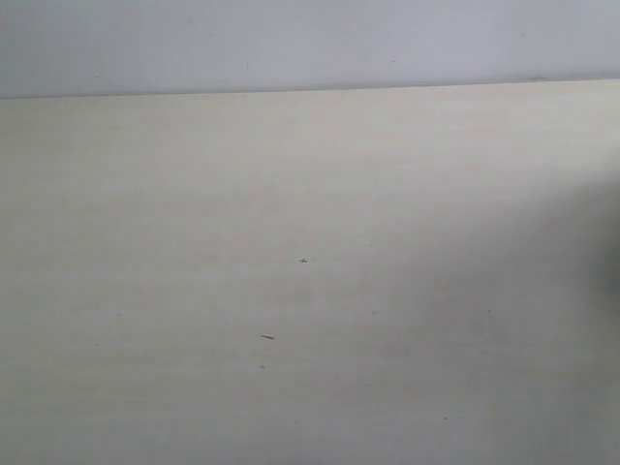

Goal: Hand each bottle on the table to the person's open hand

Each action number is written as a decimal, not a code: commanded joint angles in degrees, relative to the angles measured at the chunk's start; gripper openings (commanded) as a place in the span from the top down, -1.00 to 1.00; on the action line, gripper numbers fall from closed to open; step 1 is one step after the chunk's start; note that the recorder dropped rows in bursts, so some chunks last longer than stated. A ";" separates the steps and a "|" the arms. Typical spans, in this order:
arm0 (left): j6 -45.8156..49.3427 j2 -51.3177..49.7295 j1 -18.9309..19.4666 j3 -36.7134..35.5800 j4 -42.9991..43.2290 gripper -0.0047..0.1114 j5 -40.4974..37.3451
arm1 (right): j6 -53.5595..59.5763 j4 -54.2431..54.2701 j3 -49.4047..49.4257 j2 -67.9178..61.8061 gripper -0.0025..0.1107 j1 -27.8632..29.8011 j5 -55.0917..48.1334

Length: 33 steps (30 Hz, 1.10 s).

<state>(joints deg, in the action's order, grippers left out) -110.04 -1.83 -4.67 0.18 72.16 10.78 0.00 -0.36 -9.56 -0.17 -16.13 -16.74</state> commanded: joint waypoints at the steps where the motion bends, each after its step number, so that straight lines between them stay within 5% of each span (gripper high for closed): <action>1: -2.82 0.43 0.09 -0.18 -8.44 0.92 -3.96 | 0.00 -0.03 0.37 0.17 0.96 0.13 0.36; 5: 2.69 0.43 0.09 -0.18 -10.52 0.92 -3.67 | 0.00 -0.03 0.37 0.17 0.96 0.13 0.36; 7: 27.13 0.43 0.09 -0.18 -21.17 0.92 -4.24 | 0.00 -0.03 0.37 0.17 0.96 0.13 0.36; 8: 47.97 0.43 0.09 -0.18 -34.09 0.92 -5.40 | 0.00 -0.03 0.37 0.17 0.96 0.13 0.36; 10: 70.55 0.43 0.09 -0.18 -49.10 0.92 -7.93 | 0.00 -0.03 0.37 0.17 0.96 0.13 0.36; 12: 82.99 0.43 0.09 -0.18 -55.03 0.92 -11.64 | 0.00 -0.03 0.37 0.17 0.96 0.13 0.36; 20: 88.45 1.83 0.09 -0.18 -55.84 0.92 -18.12 | 0.00 -0.03 0.37 0.17 0.96 0.13 0.36; 33: 87.13 1.83 0.09 -0.18 -55.84 0.92 -18.11 | 0.00 -0.03 0.37 0.17 0.96 0.13 0.36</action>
<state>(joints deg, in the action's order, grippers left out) -22.45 -0.38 -4.67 -0.03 16.72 -7.40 0.00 -0.36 -9.56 -0.17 -16.13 -16.74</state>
